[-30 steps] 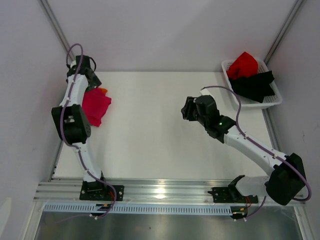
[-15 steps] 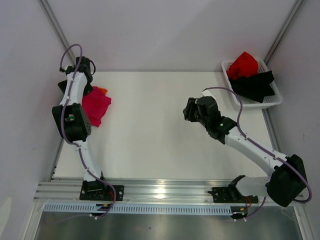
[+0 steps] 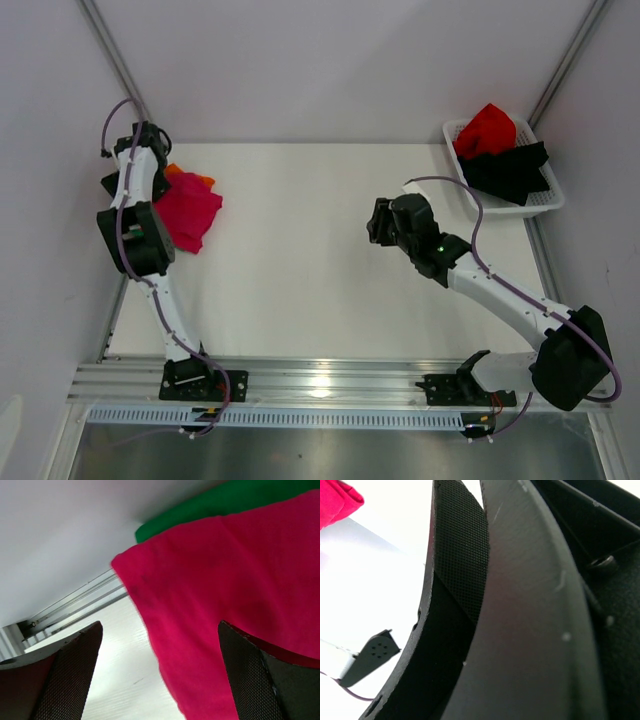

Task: Fold and stack the t-shirts
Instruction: Put the neatly folded tshirt into the corner of the board with the left arm

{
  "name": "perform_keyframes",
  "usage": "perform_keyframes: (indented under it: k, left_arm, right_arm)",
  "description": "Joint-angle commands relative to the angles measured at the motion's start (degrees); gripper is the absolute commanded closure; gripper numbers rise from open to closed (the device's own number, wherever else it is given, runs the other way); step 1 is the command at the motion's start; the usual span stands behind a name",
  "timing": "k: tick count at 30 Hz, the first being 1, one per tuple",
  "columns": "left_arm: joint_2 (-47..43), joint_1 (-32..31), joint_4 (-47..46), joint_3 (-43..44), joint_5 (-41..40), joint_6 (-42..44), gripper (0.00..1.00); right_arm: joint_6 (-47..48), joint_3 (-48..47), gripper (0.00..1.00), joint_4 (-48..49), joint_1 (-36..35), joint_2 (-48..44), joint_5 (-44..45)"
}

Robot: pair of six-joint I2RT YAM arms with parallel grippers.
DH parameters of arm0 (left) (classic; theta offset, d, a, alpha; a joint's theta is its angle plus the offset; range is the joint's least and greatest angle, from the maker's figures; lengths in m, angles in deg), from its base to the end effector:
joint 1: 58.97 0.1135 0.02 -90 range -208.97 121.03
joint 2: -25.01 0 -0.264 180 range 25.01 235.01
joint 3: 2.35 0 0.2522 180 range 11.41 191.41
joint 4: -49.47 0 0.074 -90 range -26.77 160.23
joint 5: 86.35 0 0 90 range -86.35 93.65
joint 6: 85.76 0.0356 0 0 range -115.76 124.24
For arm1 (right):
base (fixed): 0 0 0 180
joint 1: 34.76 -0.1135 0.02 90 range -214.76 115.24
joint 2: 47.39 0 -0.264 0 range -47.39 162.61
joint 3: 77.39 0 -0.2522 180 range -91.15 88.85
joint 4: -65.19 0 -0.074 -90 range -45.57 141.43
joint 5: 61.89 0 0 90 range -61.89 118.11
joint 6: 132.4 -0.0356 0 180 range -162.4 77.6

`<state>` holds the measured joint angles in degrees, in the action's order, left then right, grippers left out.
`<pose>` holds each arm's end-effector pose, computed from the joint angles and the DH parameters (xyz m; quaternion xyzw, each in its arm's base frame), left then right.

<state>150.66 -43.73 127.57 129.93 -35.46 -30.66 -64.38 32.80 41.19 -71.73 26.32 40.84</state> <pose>0.4347 0.1417 0.2608 -0.4429 0.8196 0.2996 0.2059 0.2393 0.1703 0.2989 -0.0544 0.8516 0.1695 0.4930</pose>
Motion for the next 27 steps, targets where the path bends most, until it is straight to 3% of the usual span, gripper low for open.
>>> perform_keyframes:
  k: [1,8,16,27]
  left_arm:
    - [4.3,0.9,0.0,4.2,5.9,1.8,0.02]
    - [11.4,1.4,4.0,10.8,9.8,4.2,0.02]
    - [12.4,1.3,3.9,9.3,15.5,3.3,0.03]
    - [9.9,0.1,3.3,4.3,17.0,1.5,0.03]
  right_arm:
    - [1.4,-0.3,0.59,-1.2,0.3,-1.6,1.4]
    - [1.2,-1.3,0.59,-1.9,0.4,-2.7,1.2]
    - [1.3,-0.8,0.59,-3.8,0.3,-4.2,2.1]
    - [2.6,0.4,0.59,-6.9,0.4,-7.4,5.3]
